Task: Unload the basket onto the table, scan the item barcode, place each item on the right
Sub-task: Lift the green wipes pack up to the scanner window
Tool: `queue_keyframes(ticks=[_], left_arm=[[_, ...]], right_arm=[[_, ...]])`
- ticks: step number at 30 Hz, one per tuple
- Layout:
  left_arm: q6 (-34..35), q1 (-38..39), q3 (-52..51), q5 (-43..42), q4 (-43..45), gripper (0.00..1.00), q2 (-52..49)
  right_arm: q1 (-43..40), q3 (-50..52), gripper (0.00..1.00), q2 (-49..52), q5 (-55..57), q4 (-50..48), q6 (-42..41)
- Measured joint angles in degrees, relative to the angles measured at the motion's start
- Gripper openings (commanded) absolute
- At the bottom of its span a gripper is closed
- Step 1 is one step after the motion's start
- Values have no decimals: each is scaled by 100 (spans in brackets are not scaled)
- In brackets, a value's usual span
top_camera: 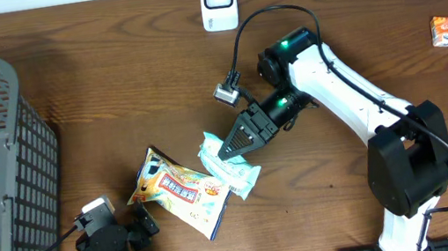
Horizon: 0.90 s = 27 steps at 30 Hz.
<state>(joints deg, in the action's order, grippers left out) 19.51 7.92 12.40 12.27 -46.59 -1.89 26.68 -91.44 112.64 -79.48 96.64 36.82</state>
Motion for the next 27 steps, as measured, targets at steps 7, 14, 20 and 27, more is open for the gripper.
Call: queue_keyframes(ticks=[7,14,20,27], left_arm=[[-2,0,0,0,0,98,0],[0,0,0,0,0,98,2],[0,0,0,0,0,98,0],[0,0,0,0,0,98,2]], right_arm=[[0,2,1,2,-111,79,28],[-37,2,1,2,-26,85,-278],[-470,11,1,2,131,-323,-358],[-1106,37,1,15,289,-2745,-367]])
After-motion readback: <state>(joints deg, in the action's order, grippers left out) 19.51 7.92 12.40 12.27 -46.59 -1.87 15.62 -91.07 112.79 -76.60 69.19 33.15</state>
